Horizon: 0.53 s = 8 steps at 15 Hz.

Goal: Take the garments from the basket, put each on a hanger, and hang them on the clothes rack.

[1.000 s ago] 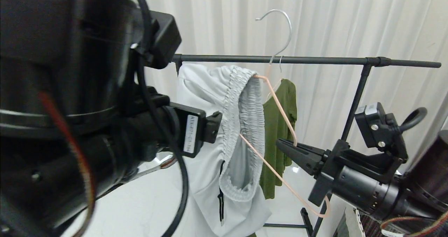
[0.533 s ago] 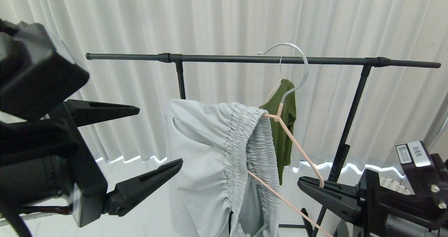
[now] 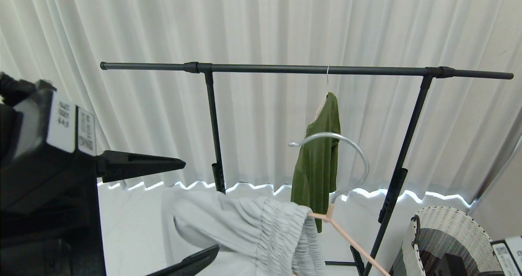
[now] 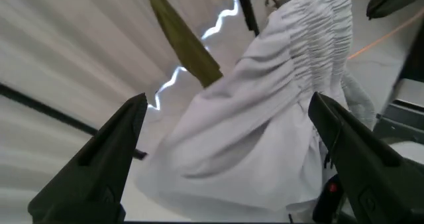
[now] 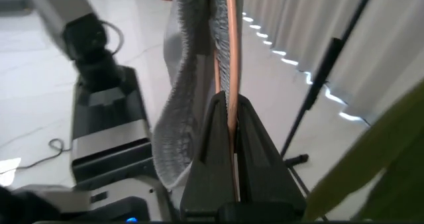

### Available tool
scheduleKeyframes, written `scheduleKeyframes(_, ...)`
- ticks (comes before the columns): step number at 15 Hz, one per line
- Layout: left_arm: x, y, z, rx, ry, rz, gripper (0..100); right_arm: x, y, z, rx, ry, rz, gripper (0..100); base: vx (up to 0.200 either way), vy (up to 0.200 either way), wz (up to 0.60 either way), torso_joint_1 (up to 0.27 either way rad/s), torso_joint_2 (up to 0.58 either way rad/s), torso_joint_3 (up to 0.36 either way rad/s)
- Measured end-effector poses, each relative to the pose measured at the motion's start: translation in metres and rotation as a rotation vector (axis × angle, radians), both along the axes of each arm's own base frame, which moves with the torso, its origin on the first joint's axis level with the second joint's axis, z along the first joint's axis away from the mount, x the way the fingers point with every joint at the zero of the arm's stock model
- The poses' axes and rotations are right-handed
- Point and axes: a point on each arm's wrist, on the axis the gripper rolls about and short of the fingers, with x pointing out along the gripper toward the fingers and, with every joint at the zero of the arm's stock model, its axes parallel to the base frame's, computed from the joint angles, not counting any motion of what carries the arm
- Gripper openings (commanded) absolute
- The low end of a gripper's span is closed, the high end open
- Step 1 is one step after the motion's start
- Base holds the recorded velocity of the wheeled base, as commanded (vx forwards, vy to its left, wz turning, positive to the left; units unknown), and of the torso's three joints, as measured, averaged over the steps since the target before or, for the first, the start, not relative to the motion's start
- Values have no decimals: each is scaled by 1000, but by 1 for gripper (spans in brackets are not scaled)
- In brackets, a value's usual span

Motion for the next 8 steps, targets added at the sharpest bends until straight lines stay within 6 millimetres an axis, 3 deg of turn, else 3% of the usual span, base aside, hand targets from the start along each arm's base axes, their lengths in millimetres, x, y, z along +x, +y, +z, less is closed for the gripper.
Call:
scheduleKeyframes(3,-6,-4,-9,-5,59,-142,100,-13,1,-2,-7,-15,80,0,0,0,0,0,0,0)
scheduleKeyframes(8,-7,-12,-25,22,133,-233,100,-24,4,-3,-16,-40,160,0,0,0,0,0,0,0)
